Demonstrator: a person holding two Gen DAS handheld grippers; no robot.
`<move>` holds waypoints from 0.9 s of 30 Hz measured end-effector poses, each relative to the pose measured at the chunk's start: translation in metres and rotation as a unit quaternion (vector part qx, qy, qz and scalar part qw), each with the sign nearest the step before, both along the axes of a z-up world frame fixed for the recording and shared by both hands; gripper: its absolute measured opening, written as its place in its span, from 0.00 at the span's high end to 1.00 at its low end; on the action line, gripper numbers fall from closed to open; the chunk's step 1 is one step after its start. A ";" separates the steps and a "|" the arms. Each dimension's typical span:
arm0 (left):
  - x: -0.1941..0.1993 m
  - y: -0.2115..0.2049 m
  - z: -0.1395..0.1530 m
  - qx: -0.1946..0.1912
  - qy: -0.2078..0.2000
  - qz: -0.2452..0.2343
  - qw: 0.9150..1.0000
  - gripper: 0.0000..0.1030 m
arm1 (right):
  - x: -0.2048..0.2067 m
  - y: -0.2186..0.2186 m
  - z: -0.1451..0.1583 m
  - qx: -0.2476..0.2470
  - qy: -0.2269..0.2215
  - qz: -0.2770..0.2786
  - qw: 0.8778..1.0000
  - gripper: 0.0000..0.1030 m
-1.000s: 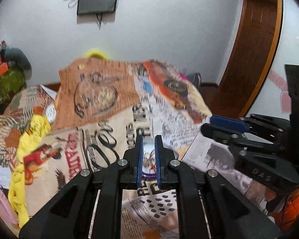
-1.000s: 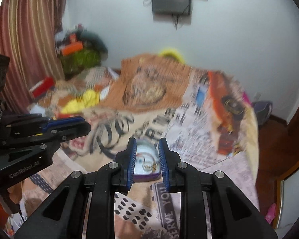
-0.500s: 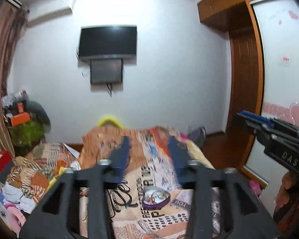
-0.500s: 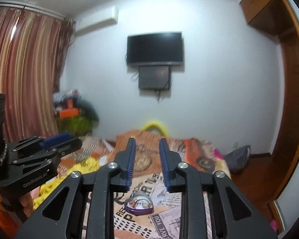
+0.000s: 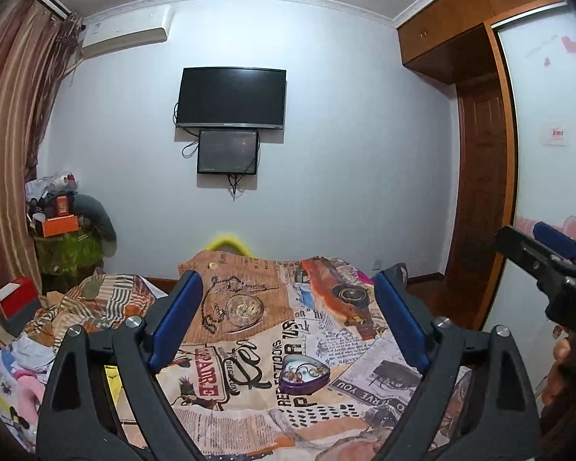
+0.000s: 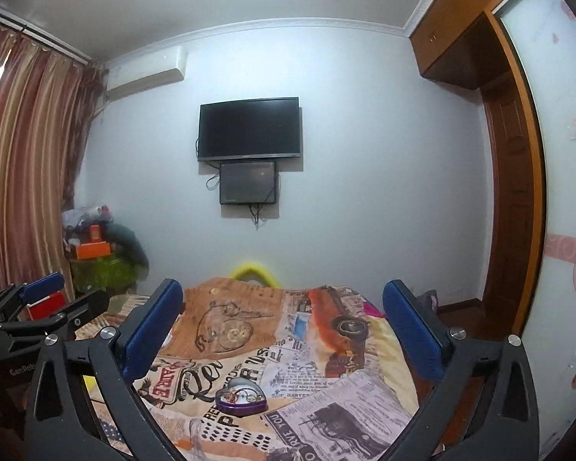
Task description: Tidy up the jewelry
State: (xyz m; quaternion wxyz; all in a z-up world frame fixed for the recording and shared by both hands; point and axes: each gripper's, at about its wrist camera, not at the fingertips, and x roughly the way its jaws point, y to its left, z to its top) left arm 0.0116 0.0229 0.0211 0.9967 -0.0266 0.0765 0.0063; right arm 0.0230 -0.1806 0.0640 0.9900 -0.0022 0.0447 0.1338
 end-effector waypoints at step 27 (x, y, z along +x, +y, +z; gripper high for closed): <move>-0.001 -0.006 -0.011 -0.004 0.018 0.006 1.000 0.05 | -0.008 -0.005 -0.011 -0.022 0.030 0.010 0.999 0.00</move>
